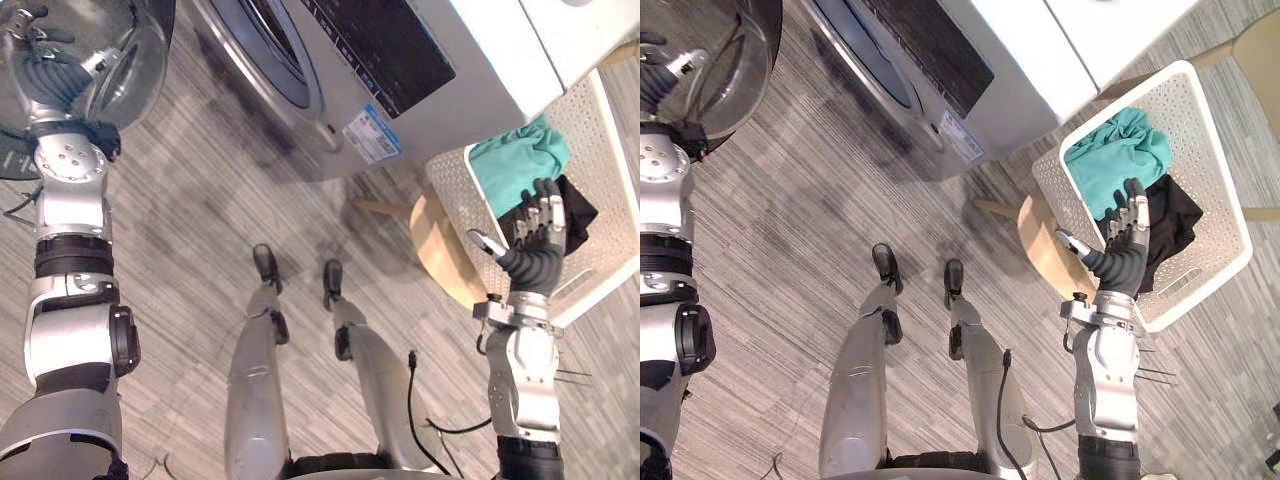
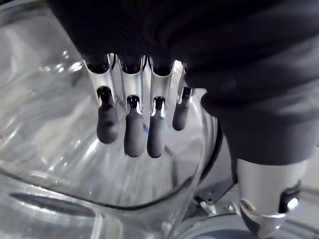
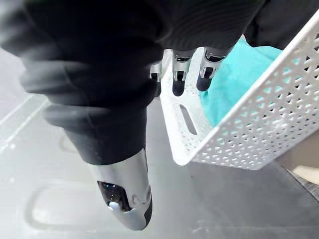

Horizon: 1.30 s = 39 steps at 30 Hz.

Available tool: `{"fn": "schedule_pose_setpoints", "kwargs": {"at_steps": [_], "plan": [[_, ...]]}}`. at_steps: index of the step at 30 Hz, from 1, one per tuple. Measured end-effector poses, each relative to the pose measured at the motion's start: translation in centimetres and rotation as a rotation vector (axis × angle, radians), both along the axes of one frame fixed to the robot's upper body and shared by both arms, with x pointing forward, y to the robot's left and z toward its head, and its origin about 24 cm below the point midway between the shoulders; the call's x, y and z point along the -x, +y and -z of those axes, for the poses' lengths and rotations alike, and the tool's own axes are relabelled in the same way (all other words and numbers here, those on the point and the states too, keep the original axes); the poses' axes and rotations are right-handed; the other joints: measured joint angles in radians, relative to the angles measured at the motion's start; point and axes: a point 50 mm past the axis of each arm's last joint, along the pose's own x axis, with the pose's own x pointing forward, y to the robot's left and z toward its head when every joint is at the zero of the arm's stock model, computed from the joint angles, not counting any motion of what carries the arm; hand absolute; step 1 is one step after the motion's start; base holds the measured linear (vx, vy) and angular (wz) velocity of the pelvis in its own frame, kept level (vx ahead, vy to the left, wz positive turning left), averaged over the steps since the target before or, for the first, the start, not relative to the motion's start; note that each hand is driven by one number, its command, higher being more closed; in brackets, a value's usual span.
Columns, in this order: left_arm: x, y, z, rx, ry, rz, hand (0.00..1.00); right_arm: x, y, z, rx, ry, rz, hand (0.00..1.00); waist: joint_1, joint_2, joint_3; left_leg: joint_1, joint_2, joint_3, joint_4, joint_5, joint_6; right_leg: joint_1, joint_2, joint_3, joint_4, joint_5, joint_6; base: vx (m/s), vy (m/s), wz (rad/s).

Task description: Pick up the laundry basket with both hands and put the clothes into the washing machine.

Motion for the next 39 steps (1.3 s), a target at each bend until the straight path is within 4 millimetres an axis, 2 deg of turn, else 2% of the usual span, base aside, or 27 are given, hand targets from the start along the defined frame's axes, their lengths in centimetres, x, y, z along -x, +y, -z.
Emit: {"fn": "schedule_pose_setpoints", "kwargs": {"at_steps": [4,7,9,10,12,13,14,16,17,18,19,20,21,23,24,25,27,28,29,31,32,33,34,35,36,38,39], "plan": [[1.1,1.9,1.4,0.066,0.017,-0.068,0.00,0.5,0.6,0.3,0.000,0.014,-0.026,0.00,0.019,0.000,0.000,-0.005,0.005,-0.003,0.020,-0.008,0.001,0.001,0.000,-0.013,0.006,0.000,0.000,0.06,-0.015,-0.01],[1.8,2.7,3.8,0.073,0.077,-0.100,0.00,0.7,0.9,-0.3,0.002,-0.015,-0.028,0.00,0.024,0.000,0.000,0.009,0.002,-0.012,0.027,-0.004,0.004,0.005,-0.006,-0.036,0.040,-0.006,-0.004,0.06,-0.013,0.16],[1.8,1.6,7.6,0.095,0.145,-0.066,0.00,0.8,0.8,-0.5,0.016,-0.018,-0.009,0.00,0.028,0.000,0.000,0.066,-0.016,-0.010,0.017,-0.004,0.003,0.043,-0.028,-0.046,0.081,-0.046,-0.011,0.05,-0.003,0.30],[1.7,1.1,8.6,0.109,0.156,-0.048,0.00,0.8,0.7,-0.5,0.026,-0.016,0.007,0.00,0.033,0.000,0.000,0.084,-0.019,-0.005,0.013,-0.005,0.003,0.053,-0.031,-0.046,0.093,-0.052,-0.008,0.04,-0.003,0.25],[2.3,-1.3,12.6,0.133,0.204,0.033,0.00,0.9,0.3,-0.6,0.060,-0.012,0.062,0.00,0.039,-0.001,0.000,0.149,-0.033,0.019,0.000,-0.013,0.002,0.086,-0.052,-0.041,0.132,-0.089,-0.006,0.01,0.000,0.04],[2.6,-2.1,13.9,0.141,0.221,0.057,0.00,1.0,0.1,-0.6,0.070,-0.008,0.077,0.00,0.042,-0.001,-0.001,0.167,-0.033,0.031,0.003,-0.023,0.001,0.094,-0.057,-0.040,0.142,-0.098,-0.007,0.00,0.007,-0.30],[3.5,-3.5,16.7,0.175,0.263,0.097,0.00,1.0,-0.1,-0.6,0.096,0.002,0.105,0.00,0.046,-0.001,-0.001,0.201,-0.031,0.062,0.010,-0.039,0.004,0.106,-0.072,-0.049,0.166,-0.123,-0.006,-0.02,0.001,-0.49],[5.6,-5.3,21.5,0.252,0.362,0.137,0.00,0.6,-0.3,-0.1,0.141,0.039,0.128,0.00,0.043,-0.001,-0.001,0.261,-0.018,0.110,0.025,-0.081,0.009,0.139,-0.146,-0.197,0.192,-0.161,-0.030,-0.04,0.008,-0.75],[6.9,-6.1,23.9,0.298,0.419,0.146,0.00,0.2,-0.5,0.5,0.161,0.074,0.132,0.00,0.044,-0.004,-0.003,0.293,-0.003,0.136,0.037,-0.107,0.005,0.176,-0.187,-0.309,0.198,-0.166,-0.036,-0.02,-0.006,-1.01],[8.5,-7.0,26.5,0.356,0.489,0.155,0.00,-0.5,-0.7,1.5,0.189,0.130,0.133,0.00,0.043,-0.011,-0.009,0.331,0.013,0.168,0.041,-0.123,-0.005,0.226,-0.234,-0.439,0.201,-0.176,-0.052,0.03,-0.045,-1.08],[10.0,-7.8,28.7,0.401,0.563,0.172,0.00,-1.1,-1.1,2.6,0.222,0.202,0.141,0.00,0.042,-0.013,-0.032,0.350,0.027,0.190,0.043,-0.131,-0.018,0.254,-0.255,-0.501,0.192,-0.178,-0.050,0.05,-0.062,-0.89],[10.6,-8.3,29.7,0.416,0.603,0.184,0.00,-1.3,-1.4,3.2,0.236,0.239,0.148,0.00,0.042,-0.012,-0.048,0.353,0.030,0.191,0.046,-0.135,-0.022,0.253,-0.251,-0.492,0.190,-0.179,-0.049,0.10,-0.127,-0.69],[11.7,-8.9,31.6,0.446,0.686,0.206,0.00,-1.6,-1.8,4.6,0.255,0.315,0.160,0.00,0.037,-0.011,-0.067,0.382,0.040,0.208,0.048,-0.139,-0.028,0.265,-0.242,-0.470,0.197,-0.190,-0.032,0.14,-0.132,-0.48],[13.9,-9.6,34.3,0.500,0.802,0.218,0.00,-1.4,-2.0,6.4,0.290,0.417,0.168,0.00,0.016,-0.003,-0.109,0.437,0.061,0.230,0.056,-0.152,-0.032,0.303,-0.227,-0.451,0.205,-0.222,-0.026,0.16,-0.136,-0.33],[15.3,-10.2,35.9,0.550,0.859,0.224,0.00,-0.6,-2.5,7.0,0.325,0.459,0.186,0.00,0.009,0.014,-0.141,0.458,0.078,0.238,0.096,-0.158,-0.030,0.338,-0.211,-0.445,0.195,-0.238,-0.023,0.18,-0.127,-0.19],[15.9,-10.5,36.4,0.570,0.878,0.225,0.00,-0.3,-2.7,7.3,0.344,0.476,0.195,0.00,0.004,0.022,-0.150,0.462,0.096,0.235,0.137,-0.162,-0.023,0.356,-0.202,-0.438,0.191,-0.243,-0.026,0.19,-0.146,-0.36],[18.4,-11.2,38.5,0.630,0.969,0.212,0.00,0.4,-3.3,8.0,0.405,0.530,0.201,0.00,0.016,0.049,-0.199,0.465,0.155,0.176,0.299,-0.161,-0.019,0.413,-0.164,-0.387,0.190,-0.251,-0.037,0.21,-0.132,-0.71],[19.1,-11.3,38.9,0.640,0.989,0.207,0.00,0.4,-3.4,8.0,0.416,0.537,0.195,0.00,0.016,0.056,-0.208,0.469,0.160,0.144,0.326,-0.154,-0.010,0.430,-0.152,-0.368,0.182,-0.251,-0.038,0.23,-0.076,-0.79],[19.8,-11.5,39.4,0.652,1.018,0.203,0.00,0.2,-3.5,8.1,0.436,0.542,0.185,0.00,0.016,0.066,-0.212,0.446,0.155,0.070,0.406,-0.142,0.015,0.475,-0.140,-0.338,0.154,-0.246,-0.046,0.23,-0.017,-0.77],[20.8,-11.8,40.1,0.669,1.051,0.202,0.00,-0.4,-3.4,8.6,0.479,0.572,0.161,0.00,0.022,0.064,-0.216,0.437,0.087,-0.037,0.418,-0.205,-0.039,0.507,-0.143,-0.276,0.135,-0.240,-0.052,0.18,0.019,-0.88],[21.3,-11.9,40.4,0.676,1.075,0.212,0.00,-0.8,-3.3,9.0,0.501,0.592,0.139,0.00,0.023,0.069,-0.219,0.428,0.034,-0.098,0.375,-0.229,-0.064,0.518,-0.141,-0.238,0.124,-0.237,-0.049,0.19,0.086,-1.01],[21.8,-11.9,40.7,0.684,1.097,0.214,0.00,-1.2,-3.3,9.4,0.514,0.611,0.119,0.00,0.025,0.072,-0.219,0.426,-0.018,-0.157,0.289,-0.233,-0.069,0.522,-0.141,-0.199,0.123,-0.232,-0.045,0.15,0.079,-1.01],[22.0,-11.9,40.9,0.689,1.109,0.210,0.00,-1.5,-3.3,9.5,0.528,0.621,0.113,0.00,0.026,0.077,-0.221,0.430,-0.045,-0.185,0.228,-0.228,-0.075,0.523,-0.140,-0.187,0.123,-0.227,-0.040,0.14,0.112,-0.96],[22.3,-12.1,41.1,0.699,1.122,0.208,0.00,-1.8,-3.5,9.7,0.561,0.635,0.107,0.00,0.030,0.097,-0.223,0.453,-0.061,-0.216,0.119,-0.187,-0.097,0.523,-0.123,-0.158,0.122,-0.218,-0.028,0.13,0.135,-1.07],[22.4,-12.4,41.4,0.705,1.135,0.221,0.00,-2.3,-4.1,9.3,0.606,0.634,0.113,0.00,0.040,0.138,-0.218,0.453,-0.061,-0.235,0.055,-0.100,-0.079,0.525,-0.088,-0.117,0.124,-0.217,-0.022,0.14,0.164,-1.09],[21.7,-12.3,41.3,0.691,1.134,0.242,0.00,-3.2,-4.1,8.9,0.637,0.624,0.106,0.00,0.040,0.131,-0.213,0.450,-0.072,-0.213,0.051,-0.096,-0.080,0.494,-0.113,-0.075,0.120,-0.203,0.008,0.11,0.165,-0.74],[21.2,-12.4,41.1,0.681,1.120,0.259,0.00,-3.9,-4.3,8.3,0.659,0.608,0.109,0.00,0.039,0.129,-0.212,0.445,-0.086,-0.186,0.009,-0.082,-0.060,0.454,-0.136,-0.051,0.126,-0.195,0.021,0.09,0.191,-0.47]]}}
